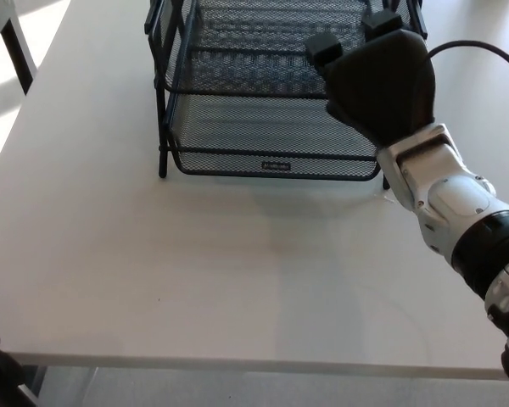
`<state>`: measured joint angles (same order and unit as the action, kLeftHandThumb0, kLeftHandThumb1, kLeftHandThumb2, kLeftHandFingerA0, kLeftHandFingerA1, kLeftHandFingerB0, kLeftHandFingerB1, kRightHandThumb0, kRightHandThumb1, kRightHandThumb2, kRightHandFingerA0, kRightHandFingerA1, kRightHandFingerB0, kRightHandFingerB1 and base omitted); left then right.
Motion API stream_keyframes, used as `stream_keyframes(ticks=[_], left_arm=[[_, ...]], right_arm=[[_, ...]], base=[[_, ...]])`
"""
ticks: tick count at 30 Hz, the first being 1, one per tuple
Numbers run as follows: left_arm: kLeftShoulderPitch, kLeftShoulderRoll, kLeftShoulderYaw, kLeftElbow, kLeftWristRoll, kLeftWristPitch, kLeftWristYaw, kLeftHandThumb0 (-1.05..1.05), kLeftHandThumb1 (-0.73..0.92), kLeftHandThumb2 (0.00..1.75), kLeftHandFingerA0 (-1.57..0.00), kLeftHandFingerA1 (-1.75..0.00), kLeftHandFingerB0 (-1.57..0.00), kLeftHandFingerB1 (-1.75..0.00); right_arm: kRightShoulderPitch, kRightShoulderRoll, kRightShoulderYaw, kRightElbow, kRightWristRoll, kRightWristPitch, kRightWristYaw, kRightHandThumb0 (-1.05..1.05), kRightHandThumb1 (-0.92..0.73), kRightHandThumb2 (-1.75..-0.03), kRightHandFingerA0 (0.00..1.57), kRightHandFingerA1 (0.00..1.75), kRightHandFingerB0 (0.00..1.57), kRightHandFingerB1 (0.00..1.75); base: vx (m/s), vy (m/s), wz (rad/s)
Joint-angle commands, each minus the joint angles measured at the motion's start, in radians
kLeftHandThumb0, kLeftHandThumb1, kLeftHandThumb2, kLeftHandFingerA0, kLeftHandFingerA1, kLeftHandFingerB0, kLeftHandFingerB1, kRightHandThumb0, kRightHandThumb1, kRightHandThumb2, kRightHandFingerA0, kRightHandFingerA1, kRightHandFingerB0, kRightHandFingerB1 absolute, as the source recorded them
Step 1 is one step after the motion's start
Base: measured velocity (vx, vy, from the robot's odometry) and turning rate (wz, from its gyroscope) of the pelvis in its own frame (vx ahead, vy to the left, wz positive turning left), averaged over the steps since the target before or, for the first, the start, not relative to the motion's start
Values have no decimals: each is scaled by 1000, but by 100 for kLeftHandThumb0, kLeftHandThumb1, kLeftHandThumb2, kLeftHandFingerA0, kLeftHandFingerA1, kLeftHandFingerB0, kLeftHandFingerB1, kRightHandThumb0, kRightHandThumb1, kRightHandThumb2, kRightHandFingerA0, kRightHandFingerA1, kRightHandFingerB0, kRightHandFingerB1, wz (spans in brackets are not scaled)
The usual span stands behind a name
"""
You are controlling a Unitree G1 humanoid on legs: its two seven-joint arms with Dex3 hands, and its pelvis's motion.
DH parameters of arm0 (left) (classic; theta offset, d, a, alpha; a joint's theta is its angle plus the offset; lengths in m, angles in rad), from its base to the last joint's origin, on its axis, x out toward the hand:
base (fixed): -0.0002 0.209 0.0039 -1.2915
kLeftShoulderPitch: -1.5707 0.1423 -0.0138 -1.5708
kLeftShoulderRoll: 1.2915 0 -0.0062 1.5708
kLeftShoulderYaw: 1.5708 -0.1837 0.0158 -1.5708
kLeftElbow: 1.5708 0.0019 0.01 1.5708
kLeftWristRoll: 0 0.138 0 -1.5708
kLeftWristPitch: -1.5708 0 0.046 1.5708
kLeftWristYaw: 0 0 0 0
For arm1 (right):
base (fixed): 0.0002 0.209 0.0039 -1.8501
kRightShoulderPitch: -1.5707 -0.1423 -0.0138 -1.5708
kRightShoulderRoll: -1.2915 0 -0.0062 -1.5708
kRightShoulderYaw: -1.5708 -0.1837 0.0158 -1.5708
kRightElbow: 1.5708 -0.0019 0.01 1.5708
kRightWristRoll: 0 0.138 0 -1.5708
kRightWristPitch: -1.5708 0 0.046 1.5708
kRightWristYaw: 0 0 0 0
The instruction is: The robot uses its right hand to grab the drawer kept on the middle of the desk and pull it out towards the robot
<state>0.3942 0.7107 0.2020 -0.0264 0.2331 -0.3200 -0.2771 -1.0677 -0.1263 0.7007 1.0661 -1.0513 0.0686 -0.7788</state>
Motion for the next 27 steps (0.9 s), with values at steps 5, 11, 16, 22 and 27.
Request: stream_keyframes(ticks=[5, 11, 16, 22, 27], left_arm=[[-18, 38, -20, 31, 22, -38, -39, -33, 56, 57, -78, -83, -78, -56], [-20, 34, -17, 25, 18, -31, -38, -32, 55, 56, -80, -86, -80, -57], [-20, 32, -14, 23, 5, -28, -48, -32, 54, 56, -82, -88, -80, -57], [-18, 28, -11, 21, 0, -28, -51, -32, 54, 56, -83, -91, -80, -59], [-17, 27, -10, 14, 14, -20, -46, -32, 54, 56, -82, -90, -80, -59]], right_arm=[[-48, -21, 5, 61, -5, -86, -289, -52, -38, -85, 107, 124, 74, 93], [-5, -27, -3, 21, -2, -85, -360, -45, -50, -61, 94, 146, 79, 108], [62, -35, -21, -50, 3, -54, -386, -48, -52, -64, 99, 139, 84, 112], [177, -75, -34, -214, -13, -36, -404, -46, -55, -66, 94, 150, 80, 124], [293, -119, -56, -399, -24, -13, -351, -48, -58, -64, 94, 136, 85, 105]], base=[[0, 0, 0], [0, 0, 0], [0, 0, 0], [0, 0, 0], [0, 0, 0]])
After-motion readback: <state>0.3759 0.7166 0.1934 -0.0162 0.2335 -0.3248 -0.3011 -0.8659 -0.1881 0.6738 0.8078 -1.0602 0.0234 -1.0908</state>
